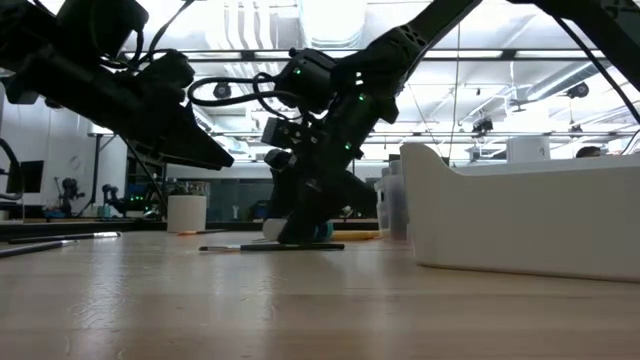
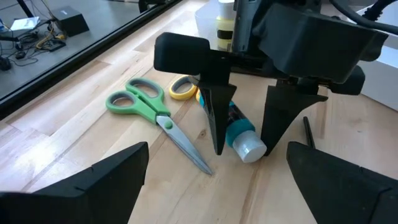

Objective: Pick & Place Paint Supplies
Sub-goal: Put the blue paint bottle into the left transparent bin

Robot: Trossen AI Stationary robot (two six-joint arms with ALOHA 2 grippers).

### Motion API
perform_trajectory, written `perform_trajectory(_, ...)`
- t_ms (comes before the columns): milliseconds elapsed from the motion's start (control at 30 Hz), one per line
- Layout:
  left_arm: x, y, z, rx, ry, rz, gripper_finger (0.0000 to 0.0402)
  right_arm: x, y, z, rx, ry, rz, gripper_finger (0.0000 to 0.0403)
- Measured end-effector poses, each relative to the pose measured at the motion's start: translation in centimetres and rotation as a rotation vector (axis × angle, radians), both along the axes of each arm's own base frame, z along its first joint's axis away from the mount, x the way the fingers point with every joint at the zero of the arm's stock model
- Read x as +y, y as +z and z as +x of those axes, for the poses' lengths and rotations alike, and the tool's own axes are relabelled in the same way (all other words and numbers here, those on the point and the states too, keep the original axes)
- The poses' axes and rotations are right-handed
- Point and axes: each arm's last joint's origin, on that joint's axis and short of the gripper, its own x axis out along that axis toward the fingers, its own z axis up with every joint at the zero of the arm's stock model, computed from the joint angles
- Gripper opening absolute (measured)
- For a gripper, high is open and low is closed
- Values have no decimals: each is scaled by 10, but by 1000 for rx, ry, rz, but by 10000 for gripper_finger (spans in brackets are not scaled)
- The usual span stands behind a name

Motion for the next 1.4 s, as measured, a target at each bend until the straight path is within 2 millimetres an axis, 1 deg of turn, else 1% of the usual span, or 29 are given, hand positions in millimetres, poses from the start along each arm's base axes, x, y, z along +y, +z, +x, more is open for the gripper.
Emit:
perform_trajectory(167, 0, 0, 0, 0, 0, 0, 388, 0, 0, 0, 0, 2, -1, 241)
perform_trajectory(233, 0, 0, 0, 0, 0, 0, 388, 1, 0, 0, 0, 8, 4, 234)
perform_trajectory(300, 0, 0, 0, 0, 0, 0, 388, 1, 0, 0, 2, 24, 20, 216)
perform_trajectory(467, 0, 0, 0, 0, 0, 0, 388, 2, 0, 0, 5, 27, 39, 150)
perform_trajectory(567, 0, 0, 0, 0, 0, 0, 388, 3, 0, 0, 2, 43, 30, 122)
perform_trajectory(667, 0, 0, 0, 0, 0, 0, 388, 6, 0, 0, 0, 60, 21, 115)
perform_trajectory(933, 0, 0, 0, 0, 0, 0, 388, 9, 3, 1, -6, 53, 27, 114)
perform_trajectory(1067, 0, 0, 0, 0, 0, 0, 388, 10, 15, 4, -30, 10, 70, 110)
perform_trajectory(1167, 0, 0, 0, 0, 0, 0, 388, 10, 26, 3, -63, 16, 116, 107)
perform_trajectory(1300, 0, 0, 0, 0, 0, 0, 388, 10, 44, 1, -106, 14, 189, 107)
perform_trajectory(1400, 0, 0, 0, 0, 0, 0, 388, 10, 59, -1, -135, -22, 221, 107)
